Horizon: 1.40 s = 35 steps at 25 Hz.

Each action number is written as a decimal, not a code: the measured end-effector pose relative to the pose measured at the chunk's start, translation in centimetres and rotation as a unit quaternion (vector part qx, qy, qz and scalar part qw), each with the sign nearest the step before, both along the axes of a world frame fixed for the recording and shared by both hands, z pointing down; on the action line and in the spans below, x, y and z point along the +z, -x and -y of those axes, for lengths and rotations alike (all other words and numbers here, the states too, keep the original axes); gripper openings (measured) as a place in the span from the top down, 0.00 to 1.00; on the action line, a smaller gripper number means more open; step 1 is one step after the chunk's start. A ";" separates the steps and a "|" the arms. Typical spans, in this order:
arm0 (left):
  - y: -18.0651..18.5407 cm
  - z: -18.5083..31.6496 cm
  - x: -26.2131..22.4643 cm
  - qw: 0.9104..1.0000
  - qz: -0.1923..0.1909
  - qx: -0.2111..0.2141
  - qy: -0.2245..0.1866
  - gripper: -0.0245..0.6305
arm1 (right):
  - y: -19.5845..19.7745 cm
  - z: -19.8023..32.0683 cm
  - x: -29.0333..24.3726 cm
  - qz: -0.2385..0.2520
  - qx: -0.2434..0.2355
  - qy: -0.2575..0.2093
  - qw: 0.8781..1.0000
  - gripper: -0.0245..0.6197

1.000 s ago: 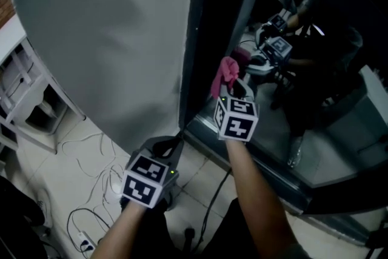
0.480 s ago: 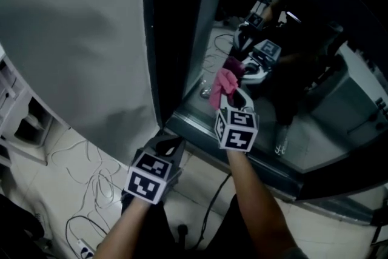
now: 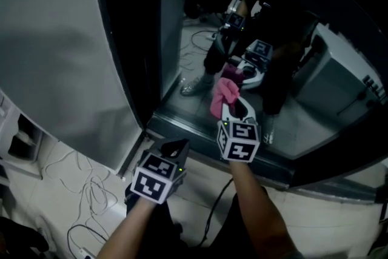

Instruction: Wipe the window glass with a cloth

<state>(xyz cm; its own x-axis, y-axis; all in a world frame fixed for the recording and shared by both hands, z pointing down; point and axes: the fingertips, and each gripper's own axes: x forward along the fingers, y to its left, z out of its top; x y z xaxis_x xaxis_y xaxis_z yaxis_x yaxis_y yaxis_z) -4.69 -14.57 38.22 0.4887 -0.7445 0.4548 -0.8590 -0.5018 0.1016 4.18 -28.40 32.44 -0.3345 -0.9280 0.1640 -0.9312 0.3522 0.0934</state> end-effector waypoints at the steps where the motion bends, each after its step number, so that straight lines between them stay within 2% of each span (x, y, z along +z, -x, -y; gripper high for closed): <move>1: -0.8 0.0 0.0 1.000 -0.001 0.007 0.000 0.96 | -1.0 -0.2 0.0 0.000 0.005 0.000 1.000 0.86; 18: -15.3 -0.8 -0.8 0.993 0.001 0.122 -0.010 0.96 | -18.3 -4.4 -0.5 0.013 0.109 0.001 0.994 0.86; 35: -27.0 -3.0 0.3 0.975 0.015 0.223 0.000 0.96 | -34.8 -8.5 0.4 0.023 0.235 0.008 0.972 0.86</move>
